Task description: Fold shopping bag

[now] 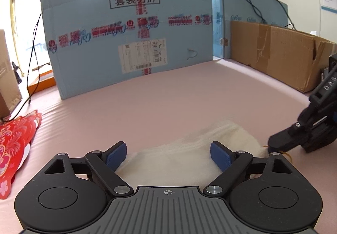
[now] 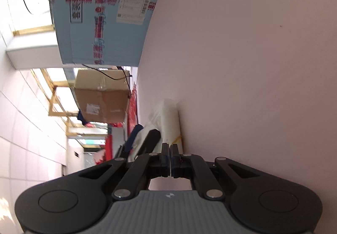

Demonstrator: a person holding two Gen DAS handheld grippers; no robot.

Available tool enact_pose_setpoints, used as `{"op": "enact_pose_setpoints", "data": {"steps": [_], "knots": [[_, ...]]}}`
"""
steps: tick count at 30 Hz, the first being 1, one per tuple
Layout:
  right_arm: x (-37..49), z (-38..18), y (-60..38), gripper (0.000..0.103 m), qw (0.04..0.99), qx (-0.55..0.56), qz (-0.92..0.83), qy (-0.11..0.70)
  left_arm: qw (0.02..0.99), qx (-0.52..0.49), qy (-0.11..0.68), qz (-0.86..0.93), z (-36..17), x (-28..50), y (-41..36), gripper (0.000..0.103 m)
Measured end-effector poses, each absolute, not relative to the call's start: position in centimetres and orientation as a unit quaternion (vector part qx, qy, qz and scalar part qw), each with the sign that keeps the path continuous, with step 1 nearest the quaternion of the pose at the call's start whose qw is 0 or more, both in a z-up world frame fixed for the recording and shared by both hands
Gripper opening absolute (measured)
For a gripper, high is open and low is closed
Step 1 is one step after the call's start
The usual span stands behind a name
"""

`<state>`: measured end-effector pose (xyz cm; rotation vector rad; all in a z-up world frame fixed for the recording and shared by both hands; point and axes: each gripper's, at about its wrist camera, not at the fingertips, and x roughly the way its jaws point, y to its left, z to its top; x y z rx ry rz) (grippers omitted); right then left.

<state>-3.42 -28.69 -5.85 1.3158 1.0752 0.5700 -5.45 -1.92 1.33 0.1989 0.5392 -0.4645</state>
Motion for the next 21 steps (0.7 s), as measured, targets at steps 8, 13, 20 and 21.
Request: {"op": "enact_pose_setpoints", "data": {"steps": [8, 13, 20, 21], "knots": [[-4.6, -6.7, -29.0, 0.001, 0.591, 0.636, 0.168, 0.467, 0.932, 0.098, 0.295, -0.187, 0.5, -3.5, -1.7, 0.09], [-5.0, -5.4, -28.2, 0.002, 0.628, 0.574, 0.155, 0.502, 0.935, 0.12, 0.281, -0.18, 0.6, -4.7, -2.5, 0.09], [-4.9, -6.0, -27.4, 0.001, 0.605, 0.591, 0.168, 0.507, 0.928, 0.14, 0.25, -0.24, 1.3, -7.6, -3.9, 0.09], [-5.0, -6.0, -27.4, 0.002, 0.606, 0.59, 0.169, 0.506, 0.927, 0.14, 0.253, -0.241, 1.2, -7.4, -3.9, 0.09]]}}
